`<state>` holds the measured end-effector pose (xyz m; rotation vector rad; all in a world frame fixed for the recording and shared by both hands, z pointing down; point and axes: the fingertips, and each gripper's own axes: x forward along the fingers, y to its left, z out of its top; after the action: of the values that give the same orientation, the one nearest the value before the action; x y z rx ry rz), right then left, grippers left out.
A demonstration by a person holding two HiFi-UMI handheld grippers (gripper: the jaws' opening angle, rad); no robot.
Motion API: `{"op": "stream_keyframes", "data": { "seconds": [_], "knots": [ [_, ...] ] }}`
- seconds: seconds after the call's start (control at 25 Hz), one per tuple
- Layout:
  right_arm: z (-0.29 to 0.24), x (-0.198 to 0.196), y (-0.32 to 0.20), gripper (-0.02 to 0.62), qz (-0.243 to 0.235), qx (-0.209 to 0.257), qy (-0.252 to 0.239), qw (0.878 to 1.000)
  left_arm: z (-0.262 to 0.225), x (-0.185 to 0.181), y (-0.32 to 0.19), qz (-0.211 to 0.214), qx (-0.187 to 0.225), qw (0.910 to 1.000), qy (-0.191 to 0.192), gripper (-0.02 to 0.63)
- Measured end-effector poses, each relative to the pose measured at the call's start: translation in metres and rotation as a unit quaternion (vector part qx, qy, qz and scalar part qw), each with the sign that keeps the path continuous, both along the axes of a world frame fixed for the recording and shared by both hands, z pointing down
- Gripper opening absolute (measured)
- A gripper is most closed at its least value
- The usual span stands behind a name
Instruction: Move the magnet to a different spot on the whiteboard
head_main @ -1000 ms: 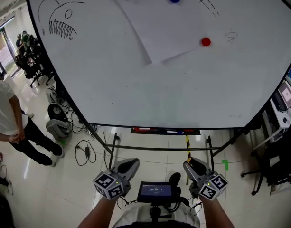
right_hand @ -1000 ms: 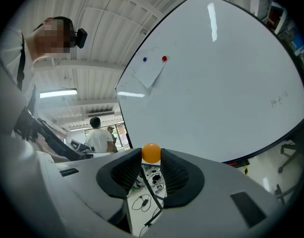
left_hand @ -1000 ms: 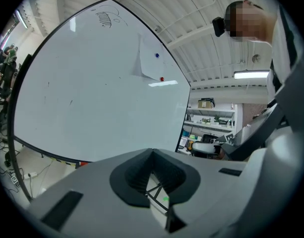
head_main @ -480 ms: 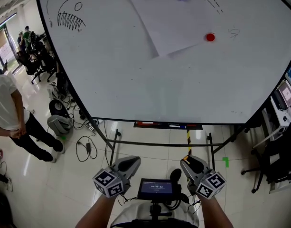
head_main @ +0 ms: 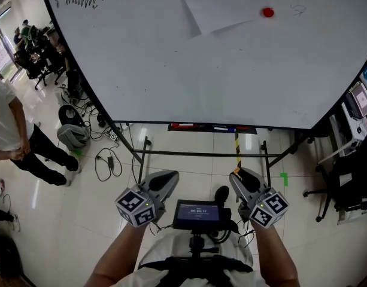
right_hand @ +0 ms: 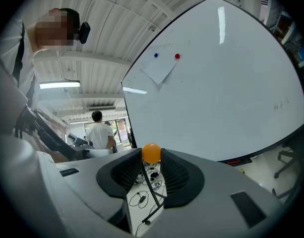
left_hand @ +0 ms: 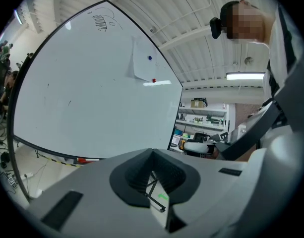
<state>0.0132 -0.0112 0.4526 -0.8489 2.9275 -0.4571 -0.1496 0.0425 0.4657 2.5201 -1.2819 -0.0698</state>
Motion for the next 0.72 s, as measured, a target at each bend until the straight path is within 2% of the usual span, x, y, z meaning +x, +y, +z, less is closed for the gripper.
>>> {"op": "stream_keyframes", "data": {
  "seconds": [0.52, 0.72],
  "knots": [
    [0.0, -0.016, -0.006, 0.137, -0.005, -0.005, 0.012, 1.0, 0.007, -0.022, -0.008, -0.029, -0.011, 0.9994, 0.015, 0.035],
    [0.011, -0.015, 0.0, 0.137, -0.007, -0.026, 0.02, 0.999, 0.021, -0.026, 0.002, -0.05, -0.037, 0.9975, 0.034, 0.035]
  ]
}}
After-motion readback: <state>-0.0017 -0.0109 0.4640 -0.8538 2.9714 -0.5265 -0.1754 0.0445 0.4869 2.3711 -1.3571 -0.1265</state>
